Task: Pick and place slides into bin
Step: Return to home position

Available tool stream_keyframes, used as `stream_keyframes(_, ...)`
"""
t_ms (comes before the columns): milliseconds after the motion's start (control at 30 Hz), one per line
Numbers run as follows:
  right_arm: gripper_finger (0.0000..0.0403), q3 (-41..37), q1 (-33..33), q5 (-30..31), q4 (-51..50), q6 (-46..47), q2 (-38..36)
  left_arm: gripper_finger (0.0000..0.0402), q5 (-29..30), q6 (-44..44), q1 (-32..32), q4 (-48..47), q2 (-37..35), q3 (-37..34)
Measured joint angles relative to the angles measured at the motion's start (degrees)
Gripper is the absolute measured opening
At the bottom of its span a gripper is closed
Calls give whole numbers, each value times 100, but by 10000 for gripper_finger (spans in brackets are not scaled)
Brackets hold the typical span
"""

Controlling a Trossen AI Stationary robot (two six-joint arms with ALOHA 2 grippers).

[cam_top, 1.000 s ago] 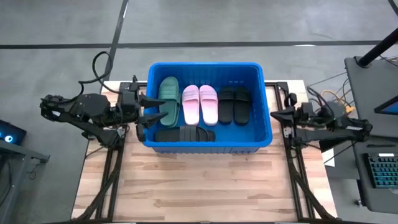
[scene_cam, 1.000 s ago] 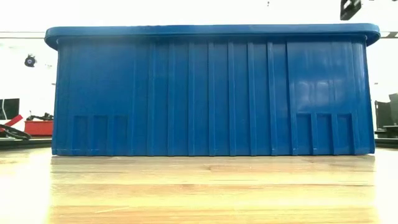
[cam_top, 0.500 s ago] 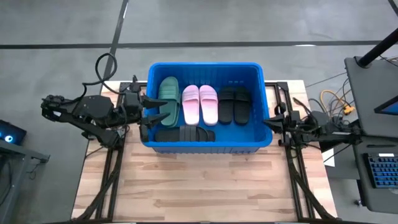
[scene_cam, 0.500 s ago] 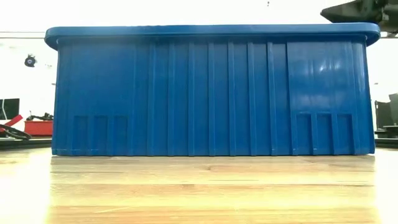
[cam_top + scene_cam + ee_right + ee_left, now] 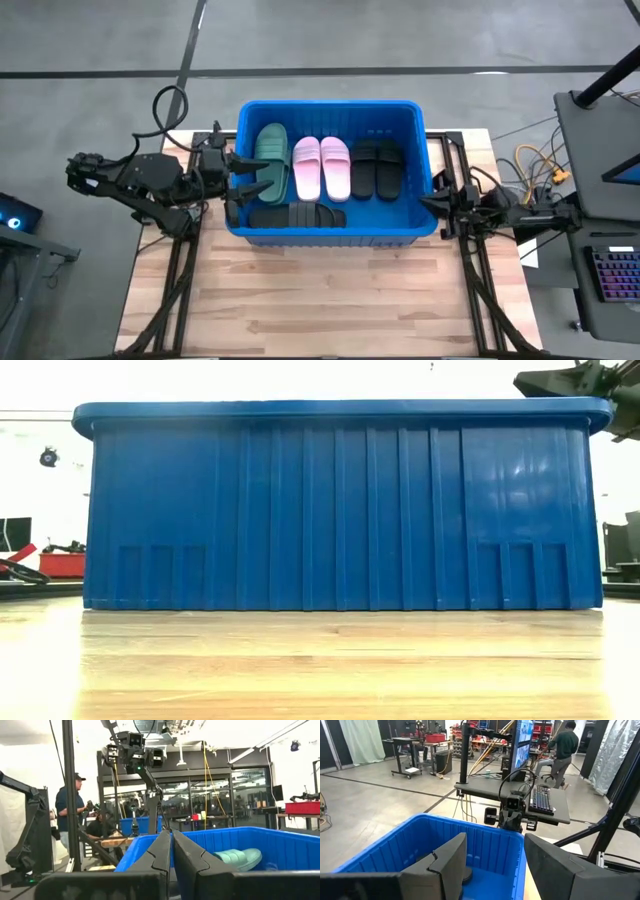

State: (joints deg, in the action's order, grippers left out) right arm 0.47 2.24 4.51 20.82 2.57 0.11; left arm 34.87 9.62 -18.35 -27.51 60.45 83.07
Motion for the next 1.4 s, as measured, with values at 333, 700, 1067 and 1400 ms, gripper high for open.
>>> stream_keyframes(333,9,0,0,4,-59,339,3,173,174,-167,2,975,-35,-533)
stream_keyframes(700,9,7,0,155,-52,439,3,8,-1962,-552,1331,4431,-245,-2863)
stream_keyframes(1067,9,20,-2,193,-19,697,-1,0,-2082,-471,1678,4524,-1838,-4638)
stream_keyframes(1400,9,11,0,326,-88,406,3,0,-2528,-576,1593,5403,-2642,-6170)
